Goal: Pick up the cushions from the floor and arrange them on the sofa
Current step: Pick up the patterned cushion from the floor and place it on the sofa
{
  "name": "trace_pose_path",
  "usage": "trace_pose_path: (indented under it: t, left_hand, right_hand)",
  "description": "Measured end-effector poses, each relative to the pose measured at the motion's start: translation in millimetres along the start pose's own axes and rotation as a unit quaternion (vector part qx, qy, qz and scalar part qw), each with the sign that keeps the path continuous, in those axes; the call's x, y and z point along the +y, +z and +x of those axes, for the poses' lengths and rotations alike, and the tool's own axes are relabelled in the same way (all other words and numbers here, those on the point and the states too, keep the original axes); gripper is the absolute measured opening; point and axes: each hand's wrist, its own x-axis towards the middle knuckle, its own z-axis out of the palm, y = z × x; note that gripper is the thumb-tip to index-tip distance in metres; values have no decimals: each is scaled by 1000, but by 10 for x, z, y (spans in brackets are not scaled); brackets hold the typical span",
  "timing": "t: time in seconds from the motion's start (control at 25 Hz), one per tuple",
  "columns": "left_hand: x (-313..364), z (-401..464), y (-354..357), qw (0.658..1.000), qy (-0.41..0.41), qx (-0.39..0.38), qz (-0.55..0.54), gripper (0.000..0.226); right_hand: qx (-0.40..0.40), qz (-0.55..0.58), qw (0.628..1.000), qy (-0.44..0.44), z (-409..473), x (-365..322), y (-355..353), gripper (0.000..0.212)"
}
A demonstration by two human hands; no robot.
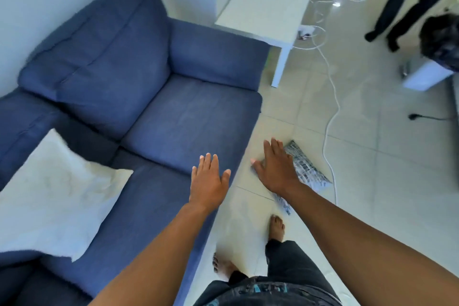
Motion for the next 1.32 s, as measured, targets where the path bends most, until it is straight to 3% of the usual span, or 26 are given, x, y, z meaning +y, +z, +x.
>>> trace_pose_path:
  t: [0.28, 0.64, 0.96, 1.32]
  left_hand:
    - [1487, 680, 731, 985, 116, -97, 79, 71]
    - [2464, 1538, 1504, 973, 124, -156, 118, 71]
    - [2049, 2723, 2591, 955, 102, -219, 172, 69]
    - [947, 4282, 4666, 954, 46, -242, 171, 47]
  right_hand:
    - [34, 76, 990, 111, 8, 1604, -417, 77]
    - [19, 110, 981, 158, 547, 2779, -404, 76]
    - [-23, 192, 955, 227, 1551, 3520, 715, 77]
    - [-58, 242, 920, 303, 2784, 4633, 2821, 80]
